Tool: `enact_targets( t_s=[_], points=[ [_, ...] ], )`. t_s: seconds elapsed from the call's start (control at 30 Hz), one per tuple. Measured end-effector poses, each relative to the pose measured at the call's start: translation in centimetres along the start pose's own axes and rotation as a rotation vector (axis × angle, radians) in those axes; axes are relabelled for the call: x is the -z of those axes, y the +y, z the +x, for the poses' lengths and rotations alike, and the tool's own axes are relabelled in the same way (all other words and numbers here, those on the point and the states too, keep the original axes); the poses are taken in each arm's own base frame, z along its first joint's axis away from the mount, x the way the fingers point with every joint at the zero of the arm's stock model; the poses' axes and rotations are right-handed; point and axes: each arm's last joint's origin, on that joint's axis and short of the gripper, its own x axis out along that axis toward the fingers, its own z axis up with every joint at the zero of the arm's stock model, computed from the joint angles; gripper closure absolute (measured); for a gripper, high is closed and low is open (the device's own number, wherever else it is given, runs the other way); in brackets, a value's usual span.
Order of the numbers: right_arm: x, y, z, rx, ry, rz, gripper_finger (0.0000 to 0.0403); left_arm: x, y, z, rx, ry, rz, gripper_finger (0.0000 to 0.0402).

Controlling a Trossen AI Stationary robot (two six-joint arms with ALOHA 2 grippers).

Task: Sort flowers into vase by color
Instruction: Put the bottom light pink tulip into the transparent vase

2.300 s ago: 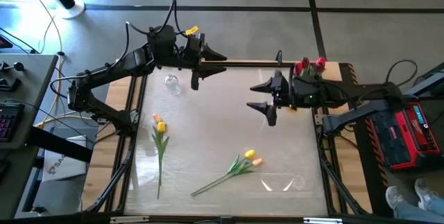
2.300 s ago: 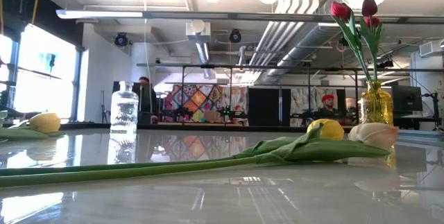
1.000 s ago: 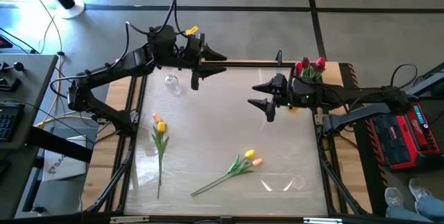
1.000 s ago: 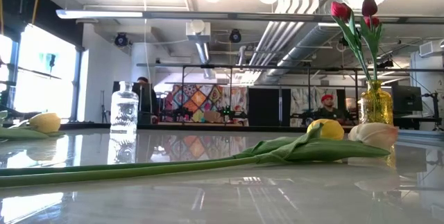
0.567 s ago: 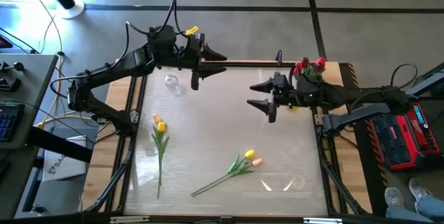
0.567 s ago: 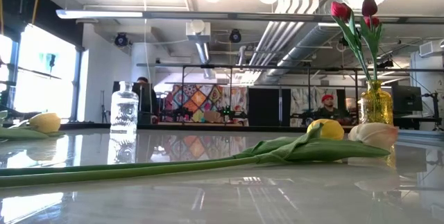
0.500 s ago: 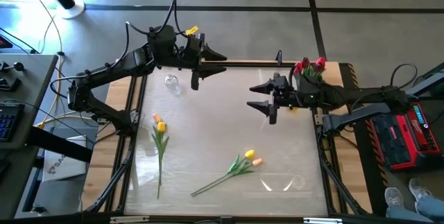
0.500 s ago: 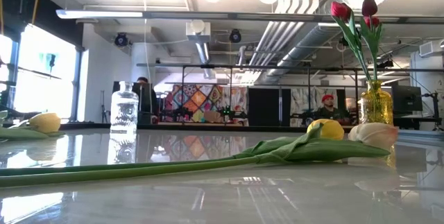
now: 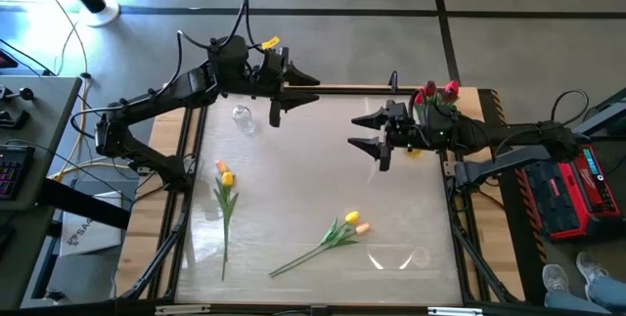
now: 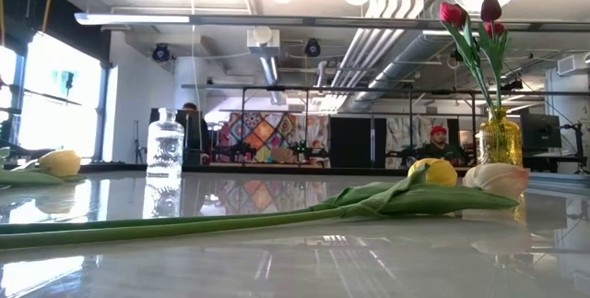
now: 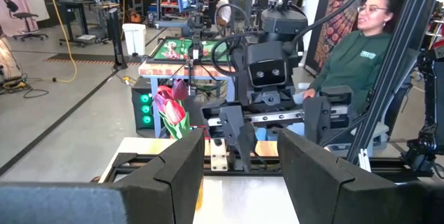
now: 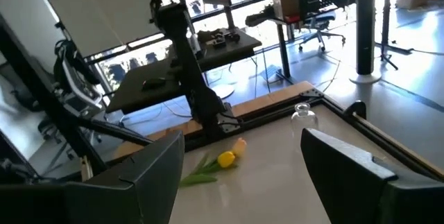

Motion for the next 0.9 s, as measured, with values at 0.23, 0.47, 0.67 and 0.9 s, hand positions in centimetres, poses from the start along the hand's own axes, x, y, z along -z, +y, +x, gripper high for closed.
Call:
enact_targets(
  t_s=[0.23, 0.47, 0.67, 0.9],
  points=[
    [0.0, -0.2, 0.0, 0.068, -0.021, 0.043, 0.0124, 0.0, 0.0, 0.0, 0.000, 0.000, 0.000, 0.0229],
    [-0.2, -0.8, -0.1, 0.287, -0.095, 0.118, 0.0124, 0.0, 0.0, 0.0, 0.000, 0.000, 0.000, 0.0229],
    [0.0, -0.6, -0.2, 0.286, -0.082, 0.123, 0.0151, -0.1, 0.0, 0.0, 0.000, -0.009, 0.004, 0.0229],
    [1.0, -0.8, -0.2, 0.311, 0.005, 0.164, 0.0242, -0.2, 0.0, 0.0, 0.000, -0.022, 0.009, 0.0229]
  ],
)
